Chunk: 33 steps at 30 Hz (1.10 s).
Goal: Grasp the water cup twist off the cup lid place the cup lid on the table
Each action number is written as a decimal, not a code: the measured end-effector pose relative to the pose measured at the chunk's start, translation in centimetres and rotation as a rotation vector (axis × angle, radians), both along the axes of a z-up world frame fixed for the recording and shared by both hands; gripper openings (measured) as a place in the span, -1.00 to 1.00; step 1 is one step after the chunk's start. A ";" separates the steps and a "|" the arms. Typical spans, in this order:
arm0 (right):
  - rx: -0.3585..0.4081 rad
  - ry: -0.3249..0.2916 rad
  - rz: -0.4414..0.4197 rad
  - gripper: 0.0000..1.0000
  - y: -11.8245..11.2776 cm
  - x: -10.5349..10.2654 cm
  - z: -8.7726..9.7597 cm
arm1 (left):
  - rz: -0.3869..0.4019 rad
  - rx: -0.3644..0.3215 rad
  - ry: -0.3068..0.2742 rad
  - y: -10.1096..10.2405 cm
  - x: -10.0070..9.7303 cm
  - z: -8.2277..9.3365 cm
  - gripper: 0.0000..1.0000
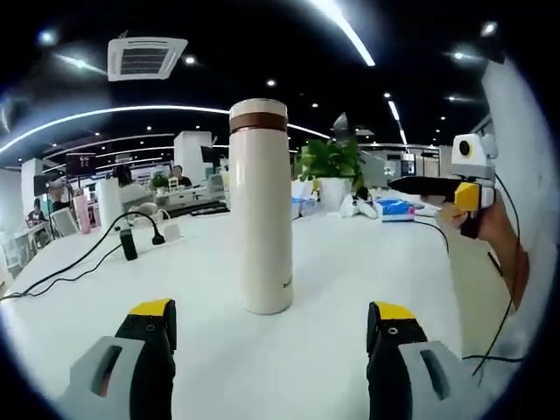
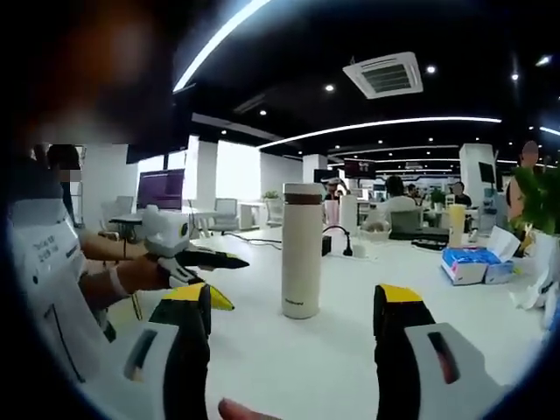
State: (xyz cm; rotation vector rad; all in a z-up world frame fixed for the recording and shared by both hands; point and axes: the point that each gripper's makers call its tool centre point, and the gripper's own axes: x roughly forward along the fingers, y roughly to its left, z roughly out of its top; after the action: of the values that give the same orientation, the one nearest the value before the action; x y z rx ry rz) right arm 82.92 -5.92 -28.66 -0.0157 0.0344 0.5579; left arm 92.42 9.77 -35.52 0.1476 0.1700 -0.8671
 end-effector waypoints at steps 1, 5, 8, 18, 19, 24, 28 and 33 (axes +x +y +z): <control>0.004 0.003 -0.002 0.56 -0.1 0.0 -0.1 | -0.003 -0.010 0.000 -0.2 0.2 0.1 0.79; 0.013 0.015 -0.014 0.59 -0.4 0.1 -0.4 | -0.036 -0.061 0.013 -1.2 0.7 0.4 0.79; 0.009 0.019 -0.016 0.59 -0.4 0.1 -0.5 | -0.046 -0.057 0.043 -1.5 1.2 0.2 0.79; 0.020 0.022 -0.016 0.59 -0.4 0.6 -0.7 | -0.060 -0.066 0.051 -2.3 2.6 0.3 0.79; 0.020 0.022 -0.016 0.59 -0.4 0.7 -0.8 | -0.060 -0.073 0.054 -2.3 2.7 0.2 0.79; 0.021 0.024 -0.021 0.59 -0.7 0.8 -0.8 | -0.047 -0.091 0.068 -2.4 3.6 -0.1 0.79; 0.023 0.030 -0.018 0.59 -0.7 1.0 -0.9 | -0.063 -0.106 -0.015 -3.3 4.4 1.1 0.79; 0.013 0.034 -0.014 0.59 -0.5 1.4 -0.8 | -0.074 -0.140 0.002 -4.1 5.1 1.4 0.79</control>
State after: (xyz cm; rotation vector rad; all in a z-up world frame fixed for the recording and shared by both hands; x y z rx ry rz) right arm 84.28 -6.42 -29.44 0.0065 0.0643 0.5443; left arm 97.57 5.67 -34.17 0.0225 0.1063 -0.9499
